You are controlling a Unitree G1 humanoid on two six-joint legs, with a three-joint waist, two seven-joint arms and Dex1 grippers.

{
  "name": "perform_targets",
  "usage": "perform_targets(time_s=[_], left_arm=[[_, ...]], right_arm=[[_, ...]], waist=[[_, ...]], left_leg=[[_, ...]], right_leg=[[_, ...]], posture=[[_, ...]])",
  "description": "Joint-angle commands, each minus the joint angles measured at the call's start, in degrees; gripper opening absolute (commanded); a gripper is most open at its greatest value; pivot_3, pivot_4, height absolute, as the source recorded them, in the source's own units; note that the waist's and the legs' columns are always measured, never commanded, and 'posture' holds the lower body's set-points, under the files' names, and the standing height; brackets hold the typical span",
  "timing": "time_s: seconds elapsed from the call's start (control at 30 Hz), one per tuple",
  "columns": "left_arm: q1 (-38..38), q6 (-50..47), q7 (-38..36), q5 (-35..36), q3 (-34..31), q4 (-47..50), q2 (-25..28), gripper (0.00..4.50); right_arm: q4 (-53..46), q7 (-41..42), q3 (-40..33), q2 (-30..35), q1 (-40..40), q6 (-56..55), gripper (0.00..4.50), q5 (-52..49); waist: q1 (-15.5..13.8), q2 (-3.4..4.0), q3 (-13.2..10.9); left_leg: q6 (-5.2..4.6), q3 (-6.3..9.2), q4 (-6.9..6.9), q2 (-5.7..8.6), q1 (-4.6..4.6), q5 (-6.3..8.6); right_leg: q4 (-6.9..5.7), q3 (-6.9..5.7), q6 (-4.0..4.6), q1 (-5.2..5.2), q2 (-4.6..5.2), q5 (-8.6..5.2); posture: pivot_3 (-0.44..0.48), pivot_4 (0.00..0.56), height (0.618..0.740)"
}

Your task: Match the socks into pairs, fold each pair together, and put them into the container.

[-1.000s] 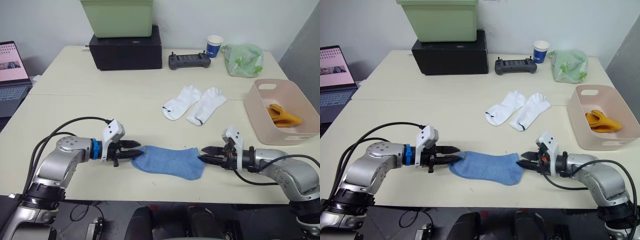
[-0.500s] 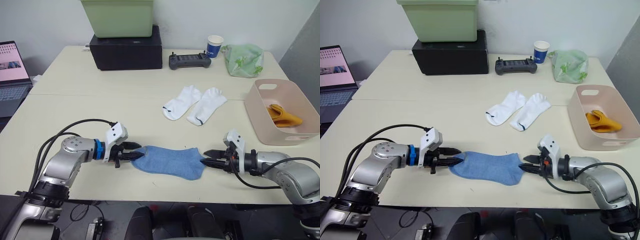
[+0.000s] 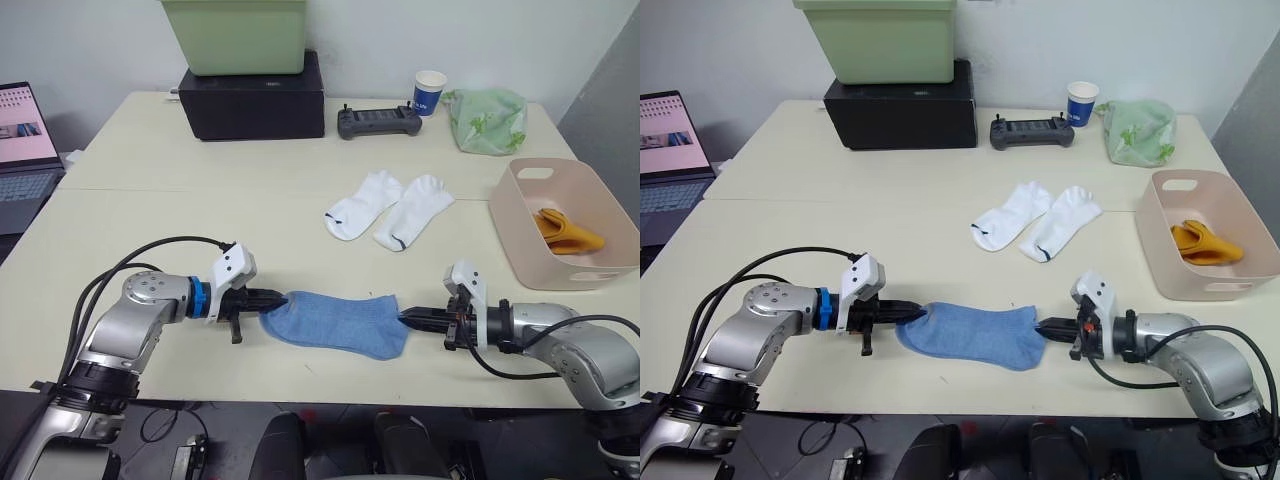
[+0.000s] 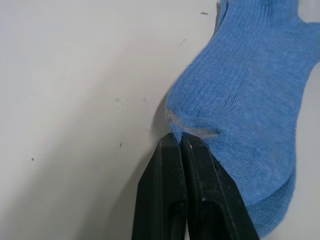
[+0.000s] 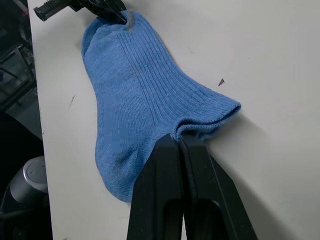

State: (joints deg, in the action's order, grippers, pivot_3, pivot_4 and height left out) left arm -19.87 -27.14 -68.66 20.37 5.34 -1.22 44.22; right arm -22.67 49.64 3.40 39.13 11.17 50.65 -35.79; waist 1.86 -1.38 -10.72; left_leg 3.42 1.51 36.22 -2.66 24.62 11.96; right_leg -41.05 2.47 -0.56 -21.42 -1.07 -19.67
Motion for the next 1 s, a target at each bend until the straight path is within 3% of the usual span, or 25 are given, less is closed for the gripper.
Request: perform_targets(time_s=[0.03, 0.2, 0.3, 0.63, 0.73, 0.87, 1.0], left_arm=[[-0.2, -4.4, 0.2, 3.6, -3.4, 4.4, 1.5, 0.0], [1.5, -13.2, 0.3, 9.2, -5.8, 10.4, 3.5, 0.0], [2.9, -14.3, -0.4, 8.2, -4.9, 10.0, 6.4, 0.0], [2.6, -6.6, 2.3, 3.7, -3.1, 5.2, 2.8, 0.0], [3.1, -5.7, 1.4, 3.5, -3.2, 5.1, 3.3, 0.66], [2.9, -2.3, 1.5, 2.2, -3.6, 3.7, 3.0, 1.92], [1.8, -1.1, 2.0, 1.4, -2.5, 2.9, 2.2, 1.92]], right_arm=[[-3.0, -0.5, -2.5, -0.8, 1.6, 2.3, 0.01, -4.3], [-3.1, -2.8, -3.9, -2.8, 2.7, 6.2, 0.01, -8.8], [-2.2, -3.0, -2.8, -2.5, 2.1, 5.3, 0.01, -7.4], [0.1, -2.0, -1.0, -2.0, 1.8, 2.2, 0.01, -4.1], [0.3, -1.8, -0.9, -2.0, 1.7, 1.7, 0.0, -3.6], [0.3, -1.7, -0.7, -2.0, 1.7, 1.5, 0.0, -3.6], [0.2, -1.7, -0.4, -2.0, 1.7, 1.5, 0.0, -3.6]], waist=[[0.0, 0.0, 0.0], [0.0, 0.0, 0.0], [0.0, 0.0, 0.0], [-0.1, 0.0, 0.0], [0.0, 0.0, 0.0], [0.0, 0.0, 0.0], [-0.1, 0.0, 0.0]], left_leg=[[0.0, 0.0, 0.0, 0.0, 0.0, 0.0], [0.0, 0.0, 0.0, -0.01, 0.0, 0.0], [0.0, 0.01, 0.0, -0.01, -0.01, 0.0], [0.0, -0.02, 0.0, 0.02, 0.0, 0.0], [0.0, -0.01, 0.0, 0.0, -0.01, 0.0], [0.0, -0.01, 0.0, 0.0, -0.01, 0.0], [0.0, -0.01, 0.0, 0.01, -0.01, 0.0]], right_leg=[[0.0, 0.0, 0.0, 0.0, 0.0, 0.0], [0.01, 0.01, 0.0, 0.01, 0.0, 0.0], [0.0, 0.01, 0.0, 0.0, 0.0, 0.0], [0.04, 0.01, 0.0, 0.01, 0.01, 0.0], [0.03, 0.01, 0.0, 0.0, 0.01, 0.0], [0.02, 0.01, 0.0, 0.0, 0.01, 0.0], [0.02, 0.01, 0.0, 0.01, 0.02, 0.0]], posture=[[0.0, 0.15, 0.74], [0.0, 0.15, 0.74], [0.0, 0.15, 0.74], [0.0, 0.15, 0.74], [0.0, 0.15, 0.74], [0.0, 0.15, 0.74], [0.0, 0.15, 0.74]])
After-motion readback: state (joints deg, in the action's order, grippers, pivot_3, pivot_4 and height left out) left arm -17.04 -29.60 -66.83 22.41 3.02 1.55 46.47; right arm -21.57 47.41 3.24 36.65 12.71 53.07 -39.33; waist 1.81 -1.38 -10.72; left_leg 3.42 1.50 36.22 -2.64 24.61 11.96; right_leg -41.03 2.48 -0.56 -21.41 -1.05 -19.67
